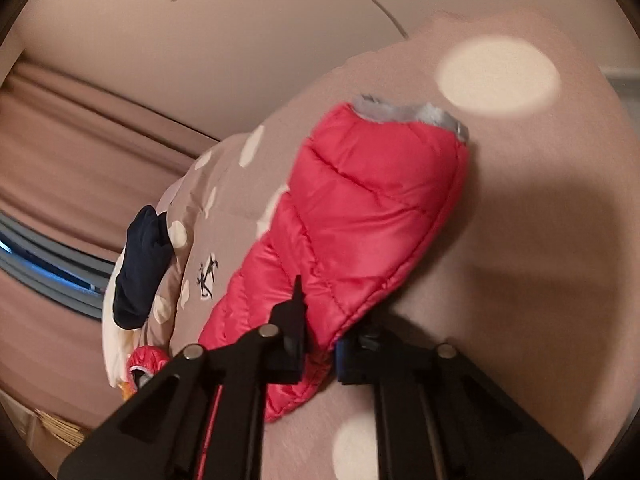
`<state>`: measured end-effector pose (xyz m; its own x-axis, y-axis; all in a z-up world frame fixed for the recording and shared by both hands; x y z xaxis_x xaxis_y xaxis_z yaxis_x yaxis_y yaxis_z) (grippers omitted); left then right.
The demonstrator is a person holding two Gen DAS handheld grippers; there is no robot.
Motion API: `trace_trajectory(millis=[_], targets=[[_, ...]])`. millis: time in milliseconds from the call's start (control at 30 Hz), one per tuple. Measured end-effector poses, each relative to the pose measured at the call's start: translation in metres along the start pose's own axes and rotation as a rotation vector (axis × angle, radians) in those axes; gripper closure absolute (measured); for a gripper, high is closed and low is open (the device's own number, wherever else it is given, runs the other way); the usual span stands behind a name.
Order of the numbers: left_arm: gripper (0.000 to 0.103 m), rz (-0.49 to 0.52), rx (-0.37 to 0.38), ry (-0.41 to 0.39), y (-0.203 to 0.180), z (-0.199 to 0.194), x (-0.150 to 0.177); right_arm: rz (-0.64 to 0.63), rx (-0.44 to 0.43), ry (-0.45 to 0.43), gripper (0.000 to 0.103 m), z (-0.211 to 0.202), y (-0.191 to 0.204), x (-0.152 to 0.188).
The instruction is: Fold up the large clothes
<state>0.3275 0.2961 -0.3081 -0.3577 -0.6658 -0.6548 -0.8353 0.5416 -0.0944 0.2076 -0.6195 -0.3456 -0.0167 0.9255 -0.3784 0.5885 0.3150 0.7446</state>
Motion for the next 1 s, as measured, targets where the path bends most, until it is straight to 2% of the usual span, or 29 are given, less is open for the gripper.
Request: trace_trajectory(millis=[33,100,167,200,267,300,400,467,500,567,633,700,800,900,1000], targets=[[0.087,0.011,-0.002,-0.023,0.003,-0.005,-0.002,-0.011,0.004,-0.014,0.093,-0.004,0.006,-0.006],[0.095,0.037,-0.035,-0.075,0.008,-0.014,-0.006,-0.03,-0.029,-0.035,0.093,-0.011,0.02,-0.024],[0.096,0.049,-0.071,-0.128,0.021,-0.028,-0.011,-0.102,-0.03,-0.051,0.093,-0.018,0.044,-0.037],[0.096,0.044,-0.058,-0.127,0.028,-0.032,-0.012,-0.142,-0.011,-0.058,0.093,-0.02,0.05,-0.042],[0.096,0.026,-0.009,-0.092,0.037,-0.033,-0.014,-0.232,0.025,-0.077,0.093,-0.026,0.065,-0.047],[0.096,0.023,0.031,-0.046,0.041,-0.029,-0.014,-0.258,0.029,-0.079,0.093,-0.028,0.069,-0.049],[0.096,0.027,0.097,0.056,0.038,-0.013,-0.006,-0.246,0.024,-0.062,0.093,-0.026,0.072,-0.055],[0.072,0.004,0.158,0.148,0.038,-0.001,0.004,-0.262,0.047,-0.045,0.093,-0.026,0.072,-0.055],[0.067,-0.026,0.216,0.189,0.038,0.004,0.008,-0.276,0.055,-0.042,0.093,-0.025,0.071,-0.055],[0.042,-0.1,0.354,0.22,0.036,0.012,0.013,-0.312,0.065,-0.038,0.092,-0.028,0.072,-0.053],[0.023,-0.157,0.384,0.223,0.033,0.023,0.016,-0.332,0.077,-0.035,0.092,-0.024,0.073,-0.051],[0.022,-0.158,0.368,0.222,0.027,0.031,0.017,-0.332,0.094,-0.03,0.091,-0.019,0.071,-0.051],[0.022,-0.09,0.353,0.208,0.012,0.032,0.017,-0.307,0.112,-0.016,0.09,-0.014,0.064,-0.05],[0.022,-0.149,0.485,0.232,0.005,0.037,0.016,-0.302,0.126,-0.009,0.089,-0.006,0.061,-0.045],[0.022,-0.171,0.63,0.306,-0.014,0.051,0.011,-0.326,0.156,-0.009,0.089,0.002,0.062,-0.039]])
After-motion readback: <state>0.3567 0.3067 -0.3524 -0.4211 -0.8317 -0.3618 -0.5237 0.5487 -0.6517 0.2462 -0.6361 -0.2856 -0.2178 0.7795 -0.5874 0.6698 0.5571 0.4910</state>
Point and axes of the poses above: each gripper's, at about its wrist camera, not at the fingertips, and z roughly the way its jaws point, y to its left, x to its underside, the point moved 3 cm from there along z, roughly the way its jaws point, and after that the axes turned 2 degrees about -x, right-handed, at the moved point
